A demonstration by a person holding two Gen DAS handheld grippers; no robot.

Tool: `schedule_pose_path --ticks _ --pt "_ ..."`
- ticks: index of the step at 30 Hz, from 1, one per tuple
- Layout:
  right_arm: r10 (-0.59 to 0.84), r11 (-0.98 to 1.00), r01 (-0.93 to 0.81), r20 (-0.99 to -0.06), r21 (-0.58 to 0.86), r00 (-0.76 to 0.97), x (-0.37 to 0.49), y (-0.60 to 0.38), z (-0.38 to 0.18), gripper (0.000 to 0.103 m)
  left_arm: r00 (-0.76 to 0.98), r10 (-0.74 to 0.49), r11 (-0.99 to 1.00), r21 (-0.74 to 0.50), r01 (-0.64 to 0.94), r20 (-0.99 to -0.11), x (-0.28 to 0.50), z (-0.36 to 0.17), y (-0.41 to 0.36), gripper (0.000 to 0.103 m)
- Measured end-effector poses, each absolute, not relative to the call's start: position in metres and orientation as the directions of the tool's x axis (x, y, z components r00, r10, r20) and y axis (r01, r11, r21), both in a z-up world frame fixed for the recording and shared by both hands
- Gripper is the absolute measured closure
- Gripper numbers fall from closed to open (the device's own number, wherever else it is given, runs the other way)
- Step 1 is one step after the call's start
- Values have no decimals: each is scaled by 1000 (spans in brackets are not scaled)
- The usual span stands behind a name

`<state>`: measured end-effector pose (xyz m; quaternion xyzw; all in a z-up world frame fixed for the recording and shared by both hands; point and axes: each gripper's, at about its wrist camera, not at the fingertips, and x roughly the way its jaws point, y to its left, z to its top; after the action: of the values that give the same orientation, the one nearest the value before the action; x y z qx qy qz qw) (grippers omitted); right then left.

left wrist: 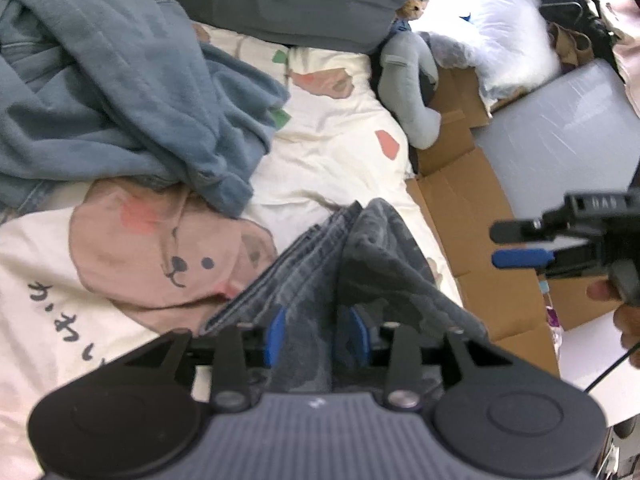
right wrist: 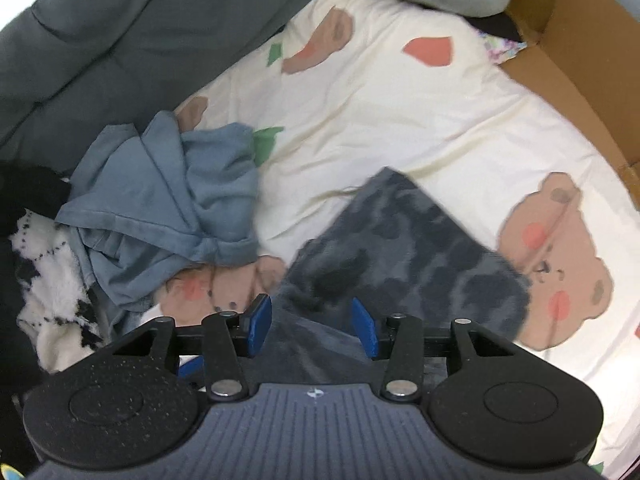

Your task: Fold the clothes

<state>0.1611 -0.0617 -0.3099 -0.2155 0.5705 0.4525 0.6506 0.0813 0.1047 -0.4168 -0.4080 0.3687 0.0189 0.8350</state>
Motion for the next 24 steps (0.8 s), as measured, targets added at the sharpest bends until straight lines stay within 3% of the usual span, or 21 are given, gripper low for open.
schedule_pose_path --ticks 1,4,10,18,24 --pt "346 497 -836 -937 232 -54 165 -71 -310 51 728 -268 671 -665 -330 -631 82 -415 102 47" --pt "352 494 -843 -935 213 -29 173 -101 -316 51 724 -275 696 -651 -304 -633 85 -410 90 35" --pt "389 495 -832 -920 250 -46 184 -162 -334 51 706 -315 760 -614 -213 -635 94 -401 58 21" --pt "458 486 -815 -886 317 -71 186 -221 -370 51 656 -349 839 -535 -99 -669 118 -388 13 10" --pt "543 492 -772 -835 402 -89 191 -262 -402 50 603 -302 897 -434 -82 -738 136 -390 -17 9"
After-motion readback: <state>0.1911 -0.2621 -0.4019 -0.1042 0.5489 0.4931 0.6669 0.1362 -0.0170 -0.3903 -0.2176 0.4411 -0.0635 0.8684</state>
